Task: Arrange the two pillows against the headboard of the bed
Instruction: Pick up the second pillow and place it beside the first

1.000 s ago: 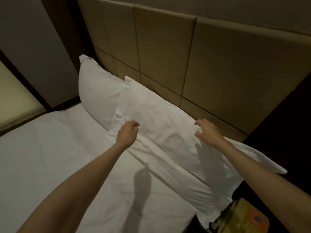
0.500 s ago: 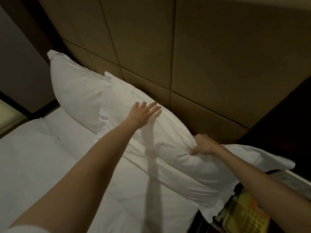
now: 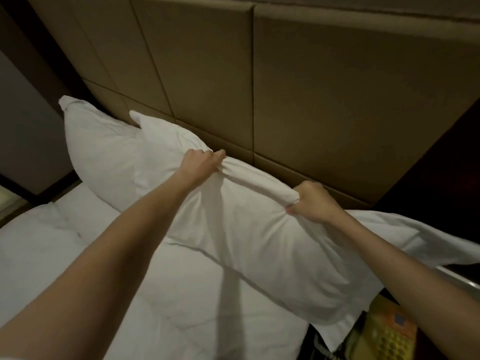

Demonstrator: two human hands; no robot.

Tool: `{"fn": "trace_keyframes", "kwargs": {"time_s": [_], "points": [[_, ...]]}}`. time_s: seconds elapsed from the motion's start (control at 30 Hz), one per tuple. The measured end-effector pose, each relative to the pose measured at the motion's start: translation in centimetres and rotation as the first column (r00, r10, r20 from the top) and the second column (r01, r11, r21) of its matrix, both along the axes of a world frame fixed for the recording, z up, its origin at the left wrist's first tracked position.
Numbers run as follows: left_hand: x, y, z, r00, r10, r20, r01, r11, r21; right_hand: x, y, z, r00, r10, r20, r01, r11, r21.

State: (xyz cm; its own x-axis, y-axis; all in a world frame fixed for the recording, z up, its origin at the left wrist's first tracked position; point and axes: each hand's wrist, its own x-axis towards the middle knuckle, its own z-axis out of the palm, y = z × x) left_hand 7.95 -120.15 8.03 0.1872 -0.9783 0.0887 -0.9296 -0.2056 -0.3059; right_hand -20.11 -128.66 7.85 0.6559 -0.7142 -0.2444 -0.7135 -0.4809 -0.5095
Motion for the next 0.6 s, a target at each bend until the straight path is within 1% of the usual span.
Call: {"fn": "trace_keyframes", "kwargs": {"time_s": [0.03,0.07,0.1,0.2,0.23,0.3,0.4,0.47,0.5,0.53,0.6], "points": [[-0.2,-0.1,-0.2,0.996,0.052,-0.076,-0.057,0.996,-0.068,-0.1,-0.5,0.3,1.0,-0.002,0.011,0.002,0.999,-0.047],[-0.5,-0.2,-0.6,0.984,0.096,-0.149,-0.112,0.988,-0.106,-0.2,-0.8,0.6,1.0,0.002,0.006,-0.002,0.996,-0.09],[-0.8,-0.1,-1.3,0.97,0.128,-0.207,-0.15,0.984,-0.094,-0.4,-0.9,0.6,1.0,0.01,-0.013,-0.011,0.993,-0.114],[-1.7,0.9,-3.4,0.926,0.222,-0.306,-0.21,0.975,0.073,-1.1,-0.7,-0.1,0.997,0.034,-0.069,-0.042,0.992,-0.117],[-1.9,1.3,-3.8,0.903,0.258,-0.344,-0.237,0.966,0.102,-1.3,-0.5,-0.4,0.997,0.028,-0.065,-0.036,0.992,-0.121],[-2.0,2.1,-4.3,0.853,0.295,-0.43,-0.297,0.953,0.064,-1.6,-0.3,-1.1,1.0,-0.001,-0.025,-0.002,0.991,-0.133],[-2.2,3.3,-3.9,0.786,0.298,-0.542,-0.388,0.92,-0.056,-1.8,-0.2,-1.8,0.999,-0.027,0.046,0.034,0.986,-0.161],[-2.6,4.4,-3.6,0.735,0.296,-0.61,-0.438,0.894,-0.094,-1.8,0.1,-2.1,0.995,-0.014,0.102,0.03,0.987,-0.158],[-2.8,5.0,-3.4,0.708,0.301,-0.638,-0.461,0.883,-0.094,-1.7,0.2,-2.4,0.995,0.013,0.101,0.003,0.987,-0.162],[-3.1,5.7,-3.4,0.685,0.308,-0.66,-0.478,0.874,-0.088,-1.7,0.3,-2.7,0.997,0.054,0.06,-0.042,0.983,-0.178],[-3.9,7.1,-3.3,0.659,0.319,-0.681,-0.501,0.862,-0.081,-1.8,0.3,-3.3,0.986,0.126,-0.112,-0.151,0.953,-0.261]]}}
